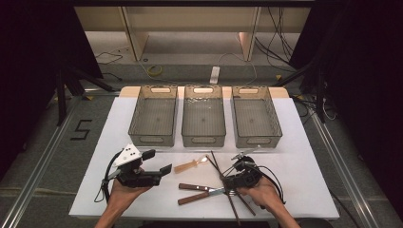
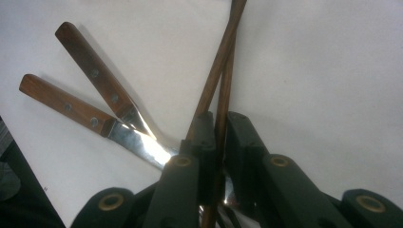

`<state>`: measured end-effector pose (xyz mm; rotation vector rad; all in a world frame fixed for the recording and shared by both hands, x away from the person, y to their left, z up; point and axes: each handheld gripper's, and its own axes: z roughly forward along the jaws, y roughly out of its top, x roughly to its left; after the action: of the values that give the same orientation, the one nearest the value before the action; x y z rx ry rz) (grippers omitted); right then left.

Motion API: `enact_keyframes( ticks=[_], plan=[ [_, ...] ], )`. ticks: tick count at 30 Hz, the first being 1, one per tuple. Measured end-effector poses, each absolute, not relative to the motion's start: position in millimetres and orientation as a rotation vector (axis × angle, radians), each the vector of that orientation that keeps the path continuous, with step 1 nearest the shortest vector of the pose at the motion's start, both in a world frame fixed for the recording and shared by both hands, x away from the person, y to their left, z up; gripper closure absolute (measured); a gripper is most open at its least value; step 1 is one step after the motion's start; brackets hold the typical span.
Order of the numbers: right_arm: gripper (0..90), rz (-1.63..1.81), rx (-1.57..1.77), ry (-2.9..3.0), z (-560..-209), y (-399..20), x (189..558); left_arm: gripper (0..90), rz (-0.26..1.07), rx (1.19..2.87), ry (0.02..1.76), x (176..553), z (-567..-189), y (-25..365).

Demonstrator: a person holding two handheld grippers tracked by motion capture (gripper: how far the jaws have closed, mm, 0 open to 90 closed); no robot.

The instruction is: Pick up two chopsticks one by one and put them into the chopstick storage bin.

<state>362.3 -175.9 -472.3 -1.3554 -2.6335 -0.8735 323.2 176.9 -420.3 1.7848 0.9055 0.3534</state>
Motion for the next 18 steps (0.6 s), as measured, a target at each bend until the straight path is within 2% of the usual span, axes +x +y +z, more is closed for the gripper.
enact_keyframes(
  ticks=[18],
  plan=[
    [86.2, -0.920, -1.417, -2.594, -462, -193, 365, 16.0, 0.354, 1.784, 0.906, 323, -420, 177]
  ],
)
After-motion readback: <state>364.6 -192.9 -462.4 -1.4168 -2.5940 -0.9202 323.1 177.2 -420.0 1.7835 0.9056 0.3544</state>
